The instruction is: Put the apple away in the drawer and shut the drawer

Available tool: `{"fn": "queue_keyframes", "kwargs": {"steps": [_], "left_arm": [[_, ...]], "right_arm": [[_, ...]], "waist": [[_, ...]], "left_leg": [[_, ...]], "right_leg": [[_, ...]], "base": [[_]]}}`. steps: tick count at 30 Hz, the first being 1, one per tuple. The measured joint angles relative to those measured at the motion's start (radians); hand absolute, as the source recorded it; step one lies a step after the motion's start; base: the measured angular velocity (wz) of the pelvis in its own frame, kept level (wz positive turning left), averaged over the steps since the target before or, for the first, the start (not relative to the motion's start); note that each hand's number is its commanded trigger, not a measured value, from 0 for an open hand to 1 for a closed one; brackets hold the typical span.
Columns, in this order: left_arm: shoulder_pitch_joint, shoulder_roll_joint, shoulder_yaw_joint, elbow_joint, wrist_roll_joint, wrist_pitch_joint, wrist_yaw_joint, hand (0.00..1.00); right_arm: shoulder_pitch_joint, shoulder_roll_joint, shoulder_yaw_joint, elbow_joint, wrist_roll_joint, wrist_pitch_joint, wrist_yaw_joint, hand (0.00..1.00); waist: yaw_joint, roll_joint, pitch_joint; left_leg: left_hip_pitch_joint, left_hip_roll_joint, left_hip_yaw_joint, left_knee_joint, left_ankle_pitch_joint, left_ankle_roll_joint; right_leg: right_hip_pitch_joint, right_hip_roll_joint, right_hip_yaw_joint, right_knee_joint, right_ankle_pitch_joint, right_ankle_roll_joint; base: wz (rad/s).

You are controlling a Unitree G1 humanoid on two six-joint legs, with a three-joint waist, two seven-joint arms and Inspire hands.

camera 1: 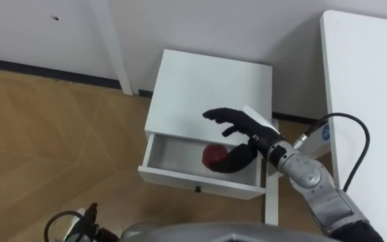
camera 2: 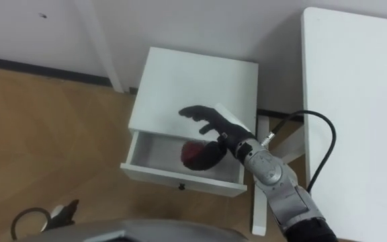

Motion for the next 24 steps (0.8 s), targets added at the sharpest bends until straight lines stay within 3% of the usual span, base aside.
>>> {"fn": "queue_keyframes", "kwargs": {"steps": [17, 23, 24], "left_arm": [[0.03, -0.002, 0.003, -0.023, -0.001, 0.004, -0.005, 0.0], [0.049, -0.003, 0.089, -0.014, -0.01, 0.006, -0.004, 0.0], [0.058, -0.002, 0.094, -0.01, -0.006, 0.006, -0.002, 0.0]], "right_arm": [[0.005, 0.002, -0.006, 0.039, -0.002, -0.002, -0.04, 0.0], [0.011, 0.03, -0.108, 0.214, 0.001, -0.006, -0.08, 0.0], [0.014, 0.032, -0.135, 0.275, 0.002, -0.022, -0.098, 0.0]], "waist": [[-0.005, 0.001, -0.0018], [-0.029, -0.006, -0.005], [-0.031, -0.005, -0.0043]], "left_leg": [[0.003, 0.0, 0.002, 0.005, 0.0, 0.0], [0.007, -0.001, 0.0, 0.01, 0.0, 0.0], [0.01, -0.001, 0.001, 0.009, 0.0, 0.0]], "right_leg": [[0.004, 0.0, -0.003, -0.001, 0.0, 0.0], [0.012, -0.002, 0.0, -0.002, 0.0, 0.0], [0.014, -0.002, 0.001, -0.002, 0.0, 0.001]], "base": [[0.0], [0.02], [-0.03]]}}
